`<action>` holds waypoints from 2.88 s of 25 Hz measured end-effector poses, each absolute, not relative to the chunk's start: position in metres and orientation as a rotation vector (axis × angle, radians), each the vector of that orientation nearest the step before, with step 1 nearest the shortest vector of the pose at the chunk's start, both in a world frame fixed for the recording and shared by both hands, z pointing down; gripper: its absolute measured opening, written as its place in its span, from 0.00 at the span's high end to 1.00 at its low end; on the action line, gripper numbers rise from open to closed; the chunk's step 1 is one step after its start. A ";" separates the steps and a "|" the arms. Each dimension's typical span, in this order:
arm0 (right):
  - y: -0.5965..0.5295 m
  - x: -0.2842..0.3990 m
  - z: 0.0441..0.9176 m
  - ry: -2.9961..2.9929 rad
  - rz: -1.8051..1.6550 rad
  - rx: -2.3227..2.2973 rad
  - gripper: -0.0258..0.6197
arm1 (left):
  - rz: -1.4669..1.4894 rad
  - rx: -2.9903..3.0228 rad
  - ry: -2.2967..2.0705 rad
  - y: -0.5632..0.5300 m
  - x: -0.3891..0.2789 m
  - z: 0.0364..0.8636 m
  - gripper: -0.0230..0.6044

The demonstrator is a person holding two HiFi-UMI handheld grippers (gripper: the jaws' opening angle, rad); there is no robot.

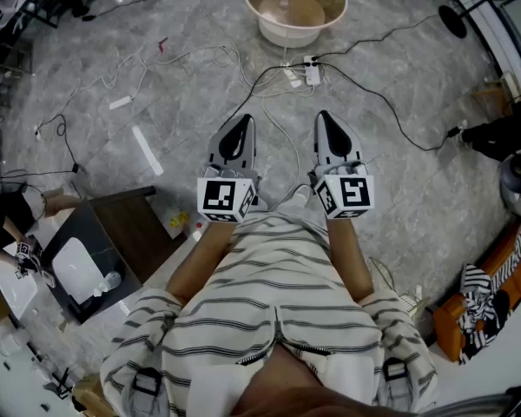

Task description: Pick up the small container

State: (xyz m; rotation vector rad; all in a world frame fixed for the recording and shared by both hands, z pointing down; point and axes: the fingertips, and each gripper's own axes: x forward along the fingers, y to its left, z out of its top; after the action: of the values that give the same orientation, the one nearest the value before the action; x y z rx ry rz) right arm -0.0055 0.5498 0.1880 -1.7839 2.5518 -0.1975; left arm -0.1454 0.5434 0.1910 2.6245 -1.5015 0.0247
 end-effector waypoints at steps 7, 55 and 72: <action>0.559 -0.031 0.181 2.519 -0.193 -1.807 0.95 | 0.011 2.647 -1.464 0.550 -0.170 0.185 0.96; 0.051 0.075 0.239 2.570 -0.437 -1.714 0.95 | 0.222 2.590 -1.438 0.048 -0.026 0.238 0.96; -0.068 0.055 0.347 2.515 -0.542 -1.875 0.95 | 0.318 2.573 -1.300 -0.071 -0.044 0.351 0.96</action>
State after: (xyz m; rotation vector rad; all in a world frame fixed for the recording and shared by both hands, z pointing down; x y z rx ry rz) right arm 0.0546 -0.0685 0.3465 -1.8752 2.5151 -0.5425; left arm -0.0442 -0.0706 0.3513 2.5728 -1.2999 0.3177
